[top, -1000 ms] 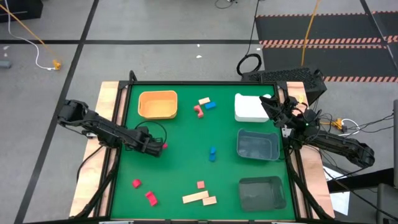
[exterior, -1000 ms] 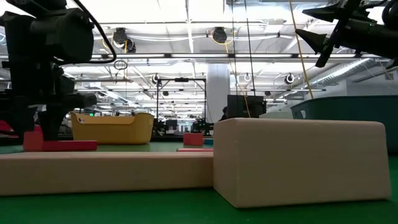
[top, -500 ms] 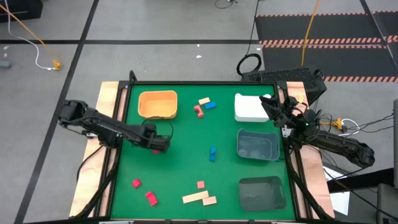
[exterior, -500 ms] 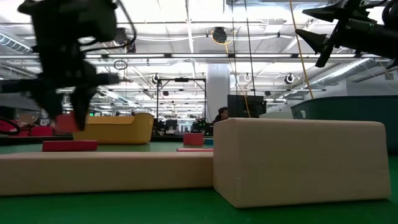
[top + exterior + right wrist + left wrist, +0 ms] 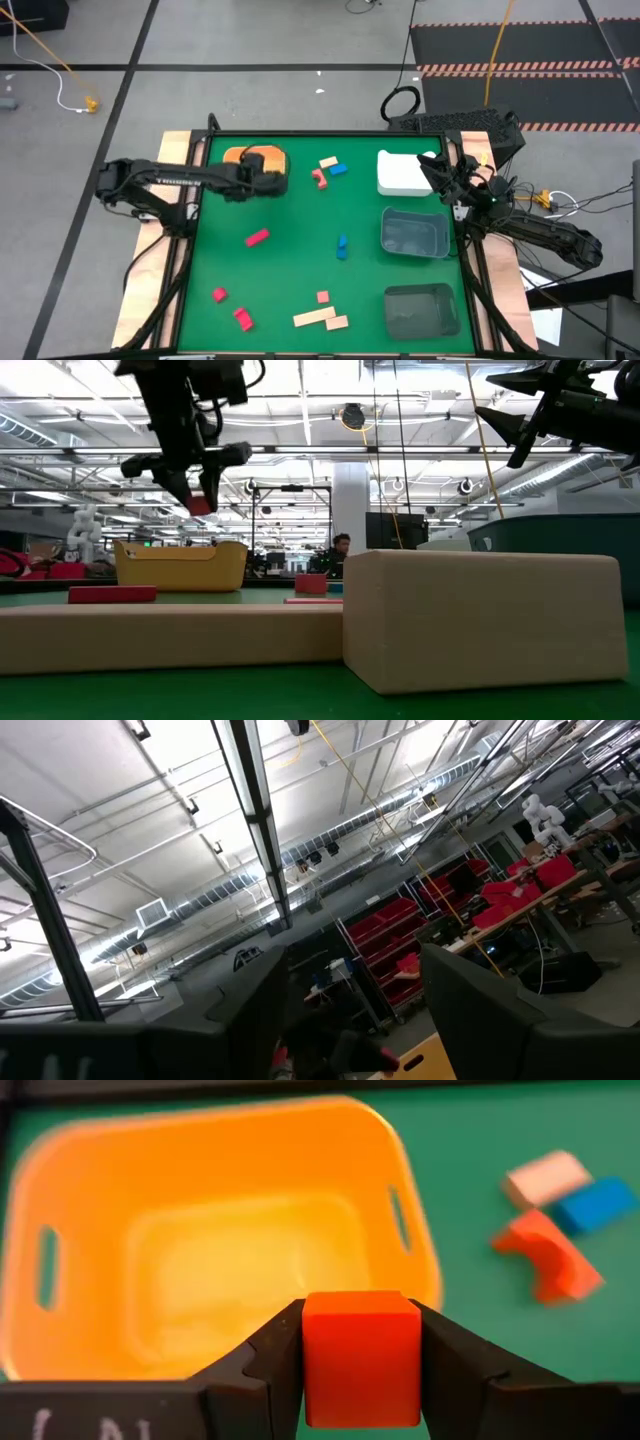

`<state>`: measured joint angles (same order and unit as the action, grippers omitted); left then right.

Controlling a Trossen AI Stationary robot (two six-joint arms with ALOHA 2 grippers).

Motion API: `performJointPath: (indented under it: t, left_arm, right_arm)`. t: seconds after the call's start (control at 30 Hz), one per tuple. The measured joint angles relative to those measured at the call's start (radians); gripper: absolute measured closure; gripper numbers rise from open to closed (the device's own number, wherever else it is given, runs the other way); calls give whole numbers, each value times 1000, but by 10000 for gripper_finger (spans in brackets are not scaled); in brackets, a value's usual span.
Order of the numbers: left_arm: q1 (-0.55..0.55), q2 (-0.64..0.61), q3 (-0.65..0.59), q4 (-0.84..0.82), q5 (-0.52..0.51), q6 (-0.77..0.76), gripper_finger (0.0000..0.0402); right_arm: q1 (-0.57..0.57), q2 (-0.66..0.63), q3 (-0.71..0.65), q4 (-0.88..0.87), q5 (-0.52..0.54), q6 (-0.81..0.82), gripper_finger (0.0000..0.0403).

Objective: Sort & place blocks by color
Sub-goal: Put the middle left orange block into the yellow bin, then put the top blue block into the white bin

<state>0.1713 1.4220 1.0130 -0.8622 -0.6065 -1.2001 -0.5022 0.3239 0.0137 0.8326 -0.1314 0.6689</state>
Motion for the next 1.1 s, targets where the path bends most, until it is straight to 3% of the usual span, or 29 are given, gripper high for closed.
performJointPath:
  t: [0.27,0.47,0.6,0.9,1.1]
  left_arm:
    - [206,0,-36,5,71,207,264]
    - [294,0,-82,14,76,230,224]
    - [322,0,-107,77,112,268,226]
    - [334,0,-125,248,229,344,289]
    - [312,0,-123,377,418,422,299]
  right_arm:
    - [0,0,0,0,0,0,181]
    - [0,0,0,0,0,0,181]
    - [0,0,0,0,0,0,181]
    - [0,0,0,0,0,0,181]
    - [0,0,0,14,59,1,181]
